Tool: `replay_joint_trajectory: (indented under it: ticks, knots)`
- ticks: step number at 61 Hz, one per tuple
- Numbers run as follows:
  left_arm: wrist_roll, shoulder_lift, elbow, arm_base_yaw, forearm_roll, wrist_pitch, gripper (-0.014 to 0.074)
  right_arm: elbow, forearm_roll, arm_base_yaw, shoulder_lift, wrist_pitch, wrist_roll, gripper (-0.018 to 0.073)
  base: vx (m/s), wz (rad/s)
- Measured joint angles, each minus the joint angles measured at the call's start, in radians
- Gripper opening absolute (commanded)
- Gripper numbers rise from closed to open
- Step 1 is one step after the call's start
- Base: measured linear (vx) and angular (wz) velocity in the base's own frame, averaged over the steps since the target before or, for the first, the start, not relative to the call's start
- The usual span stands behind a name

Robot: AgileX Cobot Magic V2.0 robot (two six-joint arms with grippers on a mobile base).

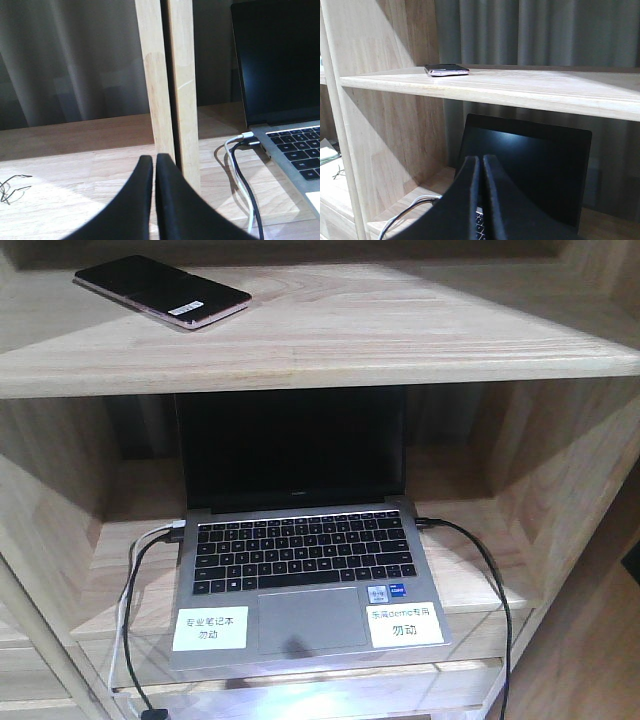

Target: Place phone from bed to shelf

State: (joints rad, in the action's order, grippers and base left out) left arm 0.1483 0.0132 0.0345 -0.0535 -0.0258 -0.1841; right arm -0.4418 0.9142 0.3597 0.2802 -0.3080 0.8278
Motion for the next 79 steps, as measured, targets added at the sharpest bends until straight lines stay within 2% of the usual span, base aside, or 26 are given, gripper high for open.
replay_joint_trajectory:
  ticks: [19,28,35,52,59,64,71,79]
  knots:
    - [0.0,0.0,0.0,0.0,0.0,0.0,0.0001,0.0,0.0,0.0,0.0,0.003,-0.001,-0.0006,0.0,0.0]
    - [0.0,0.0,0.0,0.0,0.0,0.0,0.0001,0.0,-0.038,0.0,0.0,0.003,-0.064,-0.0006,0.0,0.0]
    - [0.0,0.0,0.0,0.0,0.0,0.0,0.0001,0.0,-0.191,0.0,0.0,0.003,-0.219,-0.0006,0.0,0.0]
    - [0.0,0.0,0.0,0.0,0.0,0.0,0.0001,0.0,-0.721,0.0,0.0,0.002,-0.799,-0.0005,0.0,0.0]
    - [0.0,0.0,0.0,0.0,0.0,0.0,0.0001,0.0,-0.823,0.0,0.0,0.018,-0.929,-0.0005,0.0,0.0]
    - [0.0,0.0,0.0,0.0,0.0,0.0,0.0001,0.0,-0.843,0.0,0.0,0.038,-0.938,-0.0005,0.0,0.0]
    - [0.0,0.0,0.0,0.0,0.0,0.0,0.0001,0.0,-0.849,-0.006,0.0,0.056,-0.882,-0.0005,0.0,0.0]
    - [0.0,0.0,0.0,0.0,0.0,0.0,0.0001,0.0,-0.849,-0.095,-0.004,0.063,-0.819,-0.0005,0.0,0.0]
